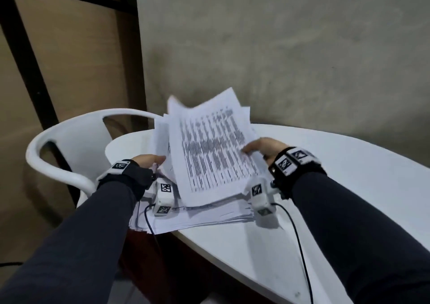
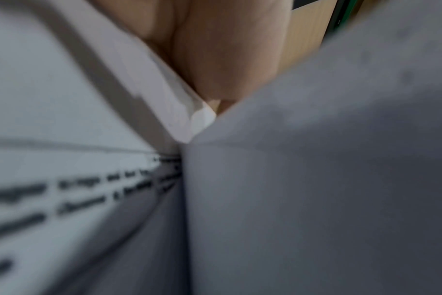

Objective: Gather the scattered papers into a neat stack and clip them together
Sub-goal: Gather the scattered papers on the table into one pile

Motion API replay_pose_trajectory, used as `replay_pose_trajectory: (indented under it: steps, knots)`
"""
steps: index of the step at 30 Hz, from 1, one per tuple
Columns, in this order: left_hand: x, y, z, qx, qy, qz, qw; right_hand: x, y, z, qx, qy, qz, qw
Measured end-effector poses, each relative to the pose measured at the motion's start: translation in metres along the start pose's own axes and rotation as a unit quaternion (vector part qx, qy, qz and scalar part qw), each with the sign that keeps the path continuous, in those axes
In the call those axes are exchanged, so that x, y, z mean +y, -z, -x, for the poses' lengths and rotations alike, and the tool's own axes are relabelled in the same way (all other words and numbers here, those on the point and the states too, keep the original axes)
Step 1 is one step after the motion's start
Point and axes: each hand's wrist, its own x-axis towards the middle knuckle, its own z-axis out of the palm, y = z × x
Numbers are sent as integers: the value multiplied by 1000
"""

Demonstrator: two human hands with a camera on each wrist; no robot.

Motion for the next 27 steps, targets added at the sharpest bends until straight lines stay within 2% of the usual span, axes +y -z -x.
replay_pose_trajectory:
  steps: [2, 3, 5, 7, 9, 11, 13, 14, 16, 19, 20, 22, 25, 27]
  knots:
    - [-1, 4, -11, -11, -14, 50, 999, 5, -14, -2, -6, -10, 53, 999]
    - [-1, 5, -9, -18, -18, 63, 998, 6, -17, -4, -1, -11, 44, 999]
    - [0, 4, -6, -36, -25, 48, 998, 11, -18, -10, 2, -9, -14, 1000]
    - [-2, 0, 1, -69, -3, -13, 998, 14, -17, -13, 19, -3, -109, 994]
    - [-5, 5, -10, -79, -4, -84, 993, 17, -16, -18, 104, 2, -209, 972]
    - [-4, 9, -12, -80, -1, -130, 988, 21, -15, -30, 193, -12, -235, 953]
    - [-3, 8, -7, -74, -3, -130, 989, 20, -11, -30, 251, -32, -155, 955]
    - [-4, 7, -7, -76, -2, -121, 990, 18, -10, -25, 256, -42, -96, 961]
    - [-6, 7, -9, -77, -5, -105, 991, 14, -6, -17, 215, -42, -1, 976]
    - [-6, 7, -10, -74, 1, -89, 993, 10, -10, -12, 66, -40, -25, 997]
    - [-5, 7, -7, -67, 6, -101, 993, 11, -13, -12, 36, -36, -30, 998]
    - [-2, 7, -7, -60, 3, -130, 990, 13, -17, -16, 31, -18, -52, 998]
    - [-5, 12, -22, -53, -4, -151, 987, 11, -15, -17, 94, -11, -113, 989]
    - [-4, 13, -20, -42, 1, -167, 985, 15, -8, -15, 56, -28, -87, 994]
